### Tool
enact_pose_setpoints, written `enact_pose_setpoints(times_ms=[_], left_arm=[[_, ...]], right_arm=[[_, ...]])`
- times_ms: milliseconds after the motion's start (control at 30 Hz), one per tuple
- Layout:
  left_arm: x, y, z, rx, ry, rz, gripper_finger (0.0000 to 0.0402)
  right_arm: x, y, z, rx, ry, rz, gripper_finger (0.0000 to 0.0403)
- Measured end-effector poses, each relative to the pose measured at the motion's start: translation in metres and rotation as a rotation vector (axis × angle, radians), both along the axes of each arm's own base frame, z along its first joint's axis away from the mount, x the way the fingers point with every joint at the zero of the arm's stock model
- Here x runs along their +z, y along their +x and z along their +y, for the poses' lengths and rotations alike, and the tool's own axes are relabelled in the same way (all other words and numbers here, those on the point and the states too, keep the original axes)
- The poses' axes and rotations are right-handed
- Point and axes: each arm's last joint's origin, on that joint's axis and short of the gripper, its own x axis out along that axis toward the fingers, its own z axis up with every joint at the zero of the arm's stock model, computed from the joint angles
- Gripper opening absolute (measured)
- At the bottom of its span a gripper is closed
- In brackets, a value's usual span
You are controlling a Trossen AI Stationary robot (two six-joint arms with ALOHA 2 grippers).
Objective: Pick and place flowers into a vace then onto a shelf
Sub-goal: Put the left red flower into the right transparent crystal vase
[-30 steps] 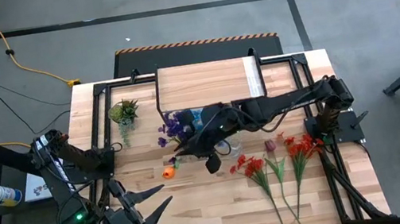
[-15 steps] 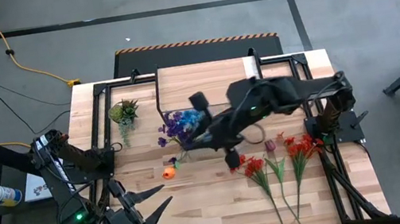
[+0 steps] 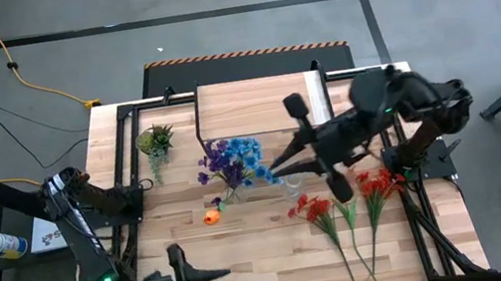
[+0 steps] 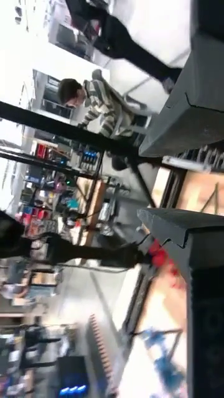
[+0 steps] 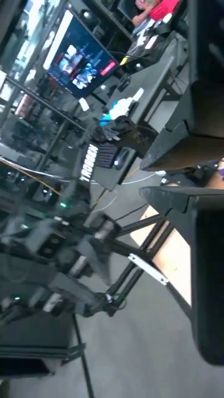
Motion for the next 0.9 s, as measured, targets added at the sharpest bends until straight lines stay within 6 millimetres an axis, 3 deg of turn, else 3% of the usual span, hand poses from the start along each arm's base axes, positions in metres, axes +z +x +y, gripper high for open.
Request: enact_pose_setpoints(times_ms=[433,700,900], left_arm=[[-0.064,0.026,-0.045,-0.070,-0.327,0.008,0.0177],[-0.092,0.038,-0.058,-0.112,-0.502,0.036,0.0177],[-0.107,0.053,-0.061,-0.193,-0.634,0.084,0.0177]], right_arm=[[0.020,-0.041,0.014,0.099,0.027,-0.068,0.0048],[0.020,-0.045,0.024,0.138,0.028,-0.068,0.0041],[0.016,-0.046,0.024,0.139,0.136,0.022,0.0035]])
